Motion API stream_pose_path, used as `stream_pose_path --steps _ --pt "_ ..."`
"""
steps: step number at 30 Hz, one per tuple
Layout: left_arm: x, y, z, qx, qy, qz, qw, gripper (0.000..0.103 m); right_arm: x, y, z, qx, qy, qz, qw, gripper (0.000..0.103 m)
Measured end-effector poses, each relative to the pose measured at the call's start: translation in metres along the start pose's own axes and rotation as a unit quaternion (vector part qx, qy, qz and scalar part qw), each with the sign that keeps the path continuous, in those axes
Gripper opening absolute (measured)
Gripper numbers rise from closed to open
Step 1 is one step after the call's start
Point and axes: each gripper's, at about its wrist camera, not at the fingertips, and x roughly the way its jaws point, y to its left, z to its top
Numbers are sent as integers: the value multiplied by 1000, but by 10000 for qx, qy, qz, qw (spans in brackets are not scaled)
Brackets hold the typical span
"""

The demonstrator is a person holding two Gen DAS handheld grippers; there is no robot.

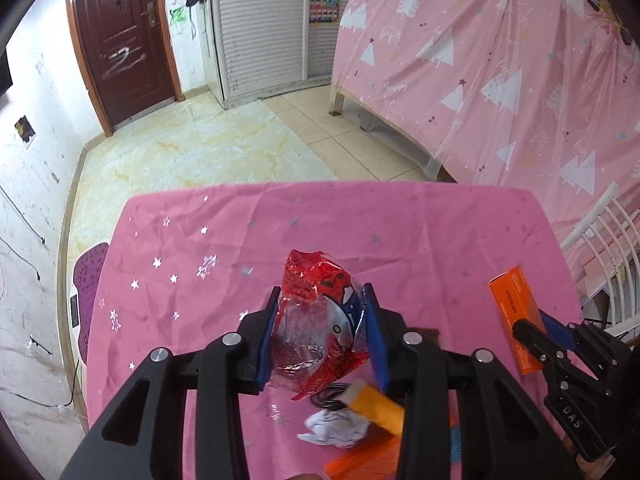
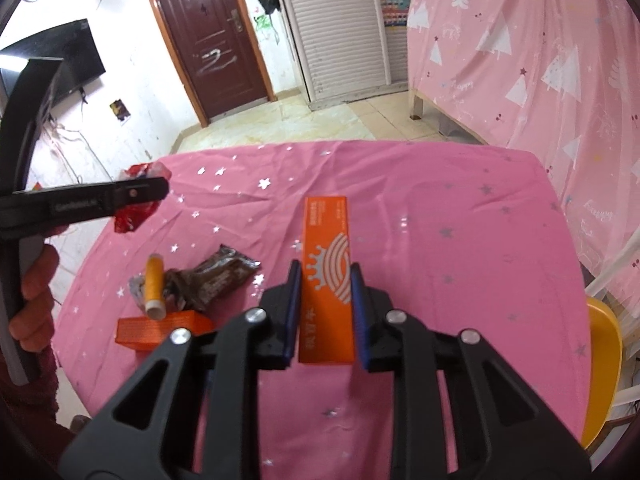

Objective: Collect trash
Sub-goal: 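Carry bag and box to the orange bin and open both tools over it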

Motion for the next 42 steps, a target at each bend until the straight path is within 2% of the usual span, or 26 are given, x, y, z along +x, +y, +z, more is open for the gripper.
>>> stream_pose_path --steps 13,20,26,32,39,42 --pt "-17 -70 11 471 -119 -196 9986 32 -25 -50 -9 342 -271 -180 9989 22" --pt "-19 -124 11 797 -126 -392 9960 32 -43 -88 -17 621 -438 -352 9965 22" --pt "-16 -180 10 1025 -46 -677 9924 32 -62 -128 -33 933 -551 -552 9926 22" --pt "-11 -234 1 1389 45 -796 9871 32 -78 -167 -50 1237 -625 -724 9877 22" --pt "-15 -281 -4 1676 15 -898 9818 32 -91 -202 -66 1508 -719 -825 9825 22" --pt "-11 -299 -5 1715 120 -1004 9800 32 -89 -213 -71 1606 -695 -824 9811 22"
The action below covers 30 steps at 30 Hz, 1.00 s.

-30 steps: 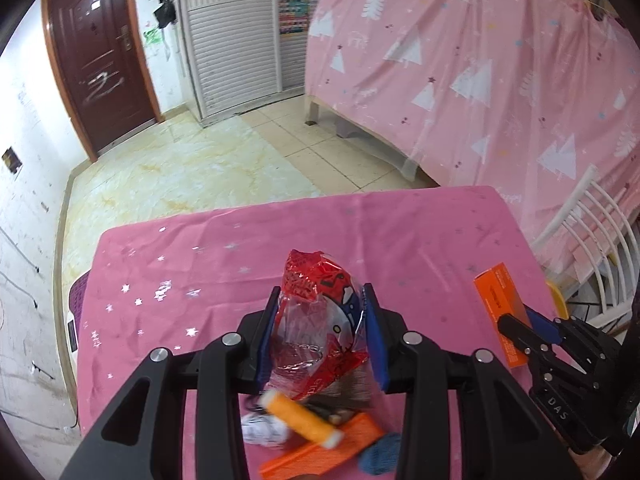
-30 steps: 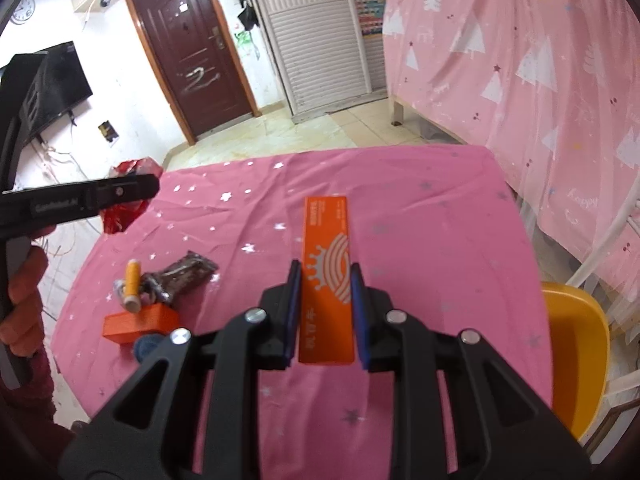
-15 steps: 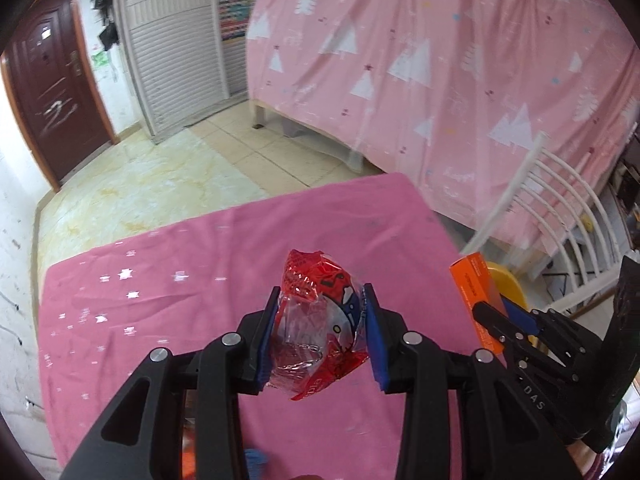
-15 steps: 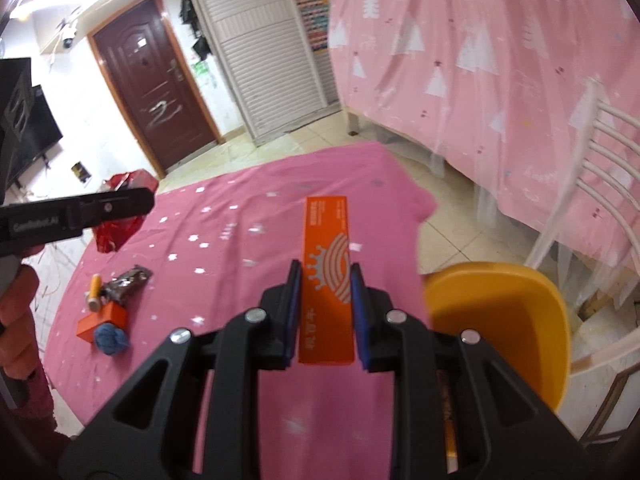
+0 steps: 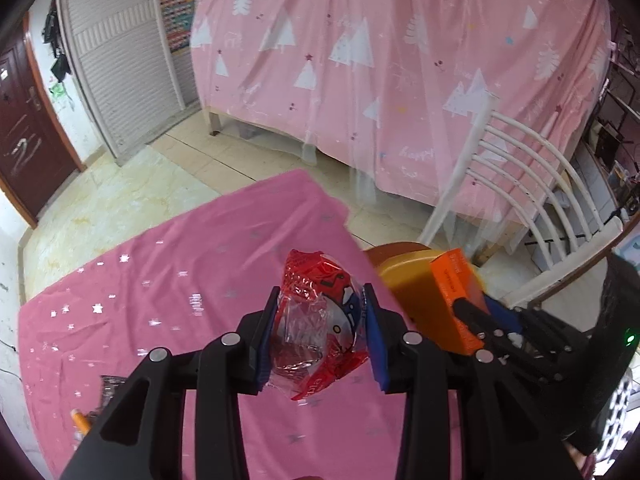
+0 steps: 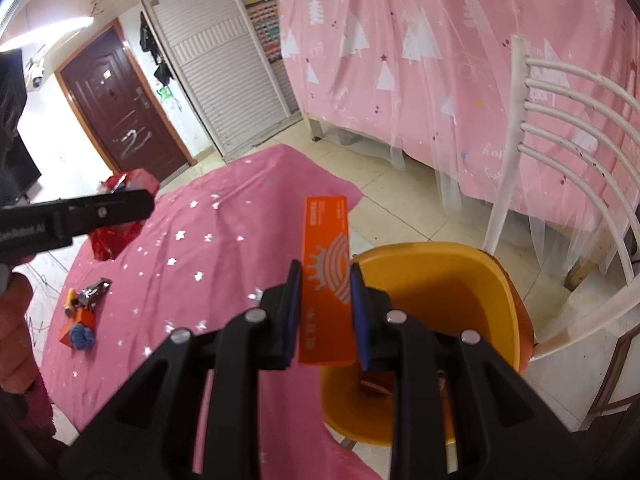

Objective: Collect trash
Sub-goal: 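Carry bag and box to the orange bin and open both tools over it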

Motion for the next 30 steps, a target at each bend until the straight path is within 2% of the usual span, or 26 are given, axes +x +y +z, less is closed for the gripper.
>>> stream_pose_path --steps 6,13,16,20,25,27,28,29,30 --pt "21 -33 10 -87 115 -522 9985 32 5 -24 -9 194 116 17 9997 22" --pt "54 -68 10 -105 352 -811 9960 33 11 -49 -14 442 242 -58 9987 22" --pt "66 -77 8 -116 489 -845 9952 38 11 -58 -15 508 283 -75 9983 22" --pt "76 -88 7 -93 596 -946 9937 61 11 -64 -15 557 314 -93 9979 22" --pt "78 -92 7 -77 599 -926 9939 62 11 -67 -14 593 298 -116 9977 23" --pt "76 -91 7 -75 576 -923 9940 62 9 -65 -14 583 263 -73 9979 34" --pt "74 -91 7 -82 567 -922 9941 62 9 -64 -13 566 246 -84 9981 48" --pt "73 -89 6 -96 562 -931 9940 62 8 -63 -13 538 222 -97 9983 55" --pt "71 -87 6 -111 556 -946 9939 62 6 -60 -13 499 202 -98 9985 56"
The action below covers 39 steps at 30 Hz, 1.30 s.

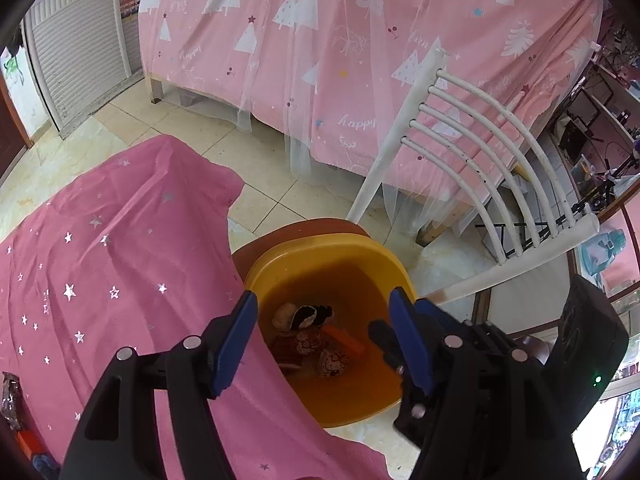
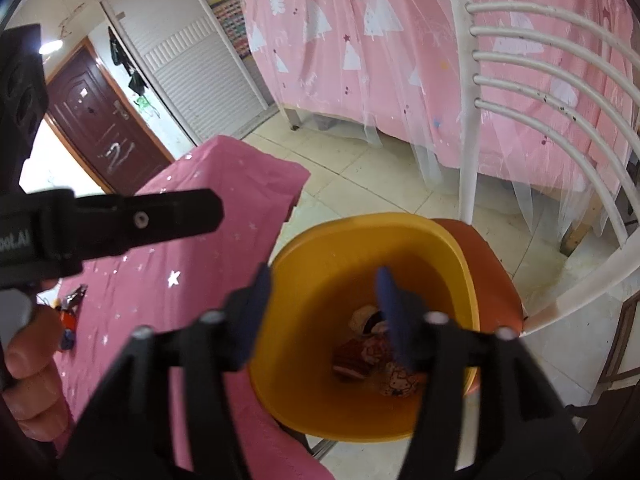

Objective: Collect trash
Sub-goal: 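Carry bag and box to the orange bin and open both tools over it, then move both tools back over the table toward the white paper and yarn ball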

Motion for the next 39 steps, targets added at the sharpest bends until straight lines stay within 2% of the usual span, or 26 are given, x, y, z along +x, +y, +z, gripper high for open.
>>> stream_pose_path --steps 5,8,14,26,39 --pt "-19 18 -3 -143 -99 -49 9998 64 -8 14 1 -140 -112 68 9998 57" --pt "-33 33 -5 -261 -206 -17 9994 69 -15 26 0 -232 -193 215 9993 70" --pt "-66 71 -13 -430 -357 165 9983 77 -22 63 1 -576 -291 451 9969 78" --pt "-138 153 -35 -680 -785 694 9922 81 -15 142 -2 -1240 -160 947 9876 79" --pt "-190 249 -97 -969 -917 1089 9851 82 0 225 -25 -1982 212 1312 9711 79"
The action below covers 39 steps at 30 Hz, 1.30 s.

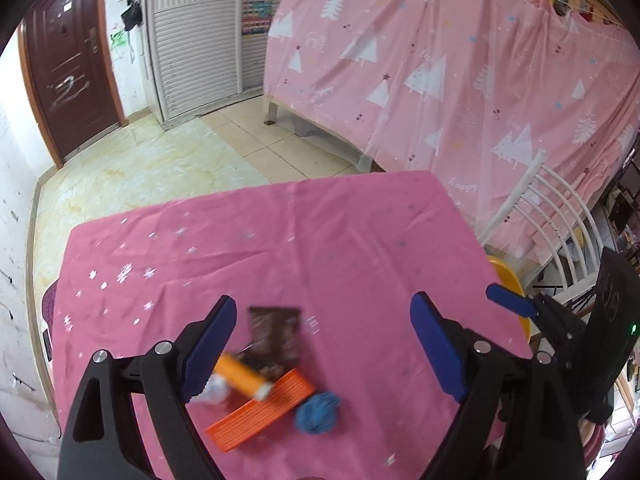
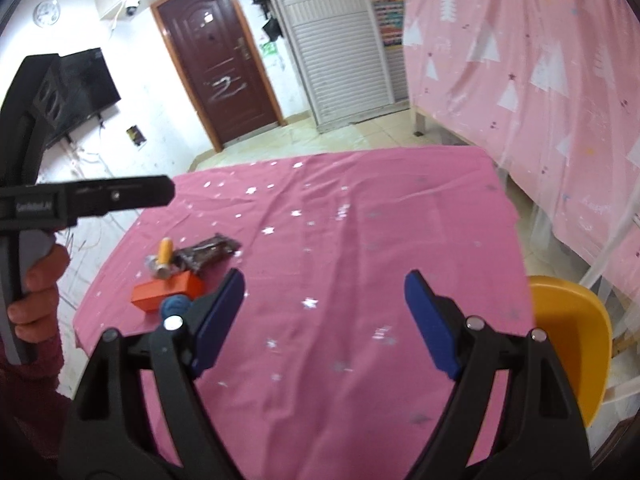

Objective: Collect trash
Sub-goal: 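Move both tools back over the table toward the white paper and yarn ball, then grasp the white crumpled paper with the left tool while the right grasps the blue yarn ball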

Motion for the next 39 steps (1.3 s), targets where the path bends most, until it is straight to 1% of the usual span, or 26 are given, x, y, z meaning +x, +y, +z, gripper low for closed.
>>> stream_pose_path --steps 5,8,9,11,13,21,23,27,32,33,35,39 --pt "-8 33 -14 -94 3 57 9999 82 13 26 3 -229 149 121 9996 79" --pt "-9 45 -22 -150 -1 91 9998 82 19 43 2 -404 243 186 9987 79" --pt "-8 53 -25 -191 7 104 9998 82 20 47 2 -435 262 202 9985 80" --pt "-7 59 -30 -231 34 113 9997 82 23 54 1 -487 303 278 9980 85" --pt "-4 67 -36 -248 75 157 9995 82 25 62 0 -560 360 316 9973 86" --pt "6 79 -53 -167 153 273 9994 82 36 94 -8 -979 605 469 9922 86" --pt "9 82 -55 -149 186 312 9992 80 39 102 -12 -1067 658 510 9908 86" --pt "19 89 -61 -221 407 294 9985 75 44 113 -16 -1212 769 522 9883 86" --pt "35 101 -63 -462 705 67 9964 72 52 122 -19 -1314 891 514 9860 85" --pt "38 102 -63 -491 742 53 9960 71 53 124 -20 -1359 925 483 9852 85" --pt "42 102 -62 -518 778 45 9956 70 55 128 -22 -1408 984 472 9840 76" --pt "52 101 -61 -572 935 -15 9940 63 61 130 -24 -1442 1079 458 9826 68"
